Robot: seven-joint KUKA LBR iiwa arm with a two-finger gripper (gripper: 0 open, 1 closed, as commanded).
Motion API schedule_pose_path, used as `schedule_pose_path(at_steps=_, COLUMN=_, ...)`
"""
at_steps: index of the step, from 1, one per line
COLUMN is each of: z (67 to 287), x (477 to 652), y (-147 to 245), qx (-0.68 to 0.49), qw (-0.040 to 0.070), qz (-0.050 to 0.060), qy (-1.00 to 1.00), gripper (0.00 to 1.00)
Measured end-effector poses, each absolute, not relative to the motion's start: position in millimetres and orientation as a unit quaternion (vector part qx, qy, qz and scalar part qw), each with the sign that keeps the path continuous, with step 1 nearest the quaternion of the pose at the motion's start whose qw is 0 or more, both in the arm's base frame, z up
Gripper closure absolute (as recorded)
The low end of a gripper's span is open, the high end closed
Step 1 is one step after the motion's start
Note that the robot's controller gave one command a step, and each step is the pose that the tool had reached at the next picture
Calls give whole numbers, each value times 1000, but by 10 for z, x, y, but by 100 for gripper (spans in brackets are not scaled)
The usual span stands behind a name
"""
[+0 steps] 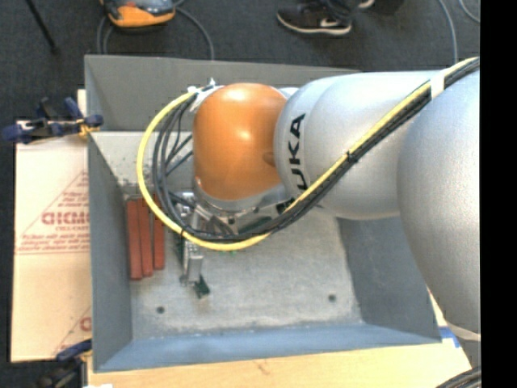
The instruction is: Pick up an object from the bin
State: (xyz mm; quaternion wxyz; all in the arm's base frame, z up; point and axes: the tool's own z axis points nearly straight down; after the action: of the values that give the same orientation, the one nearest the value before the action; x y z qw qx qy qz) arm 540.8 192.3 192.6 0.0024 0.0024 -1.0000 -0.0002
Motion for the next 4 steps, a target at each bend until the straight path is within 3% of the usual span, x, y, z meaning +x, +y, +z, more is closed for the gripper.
schedule_pose_path(at_steps=1, z=1970, x=5427, y=1915, qx=0, qw=-1, qz=-1, qy=-1000, gripper=0)
schedule_pose_path(at_steps=2, z=1503, x=5802, y=1988, qx=26, qw=-8, qz=-2, qy=-1000, gripper=0)
schedule_pose_path(at_steps=3, z=917, x=5551, y=1923, qx=74, qw=-3, qz=0, qy=-997, gripper=0)
schedule_pose_path(at_steps=4, z=767, x=5503, y=2066, qx=104, qw=4, qz=1, qy=-995, gripper=0)
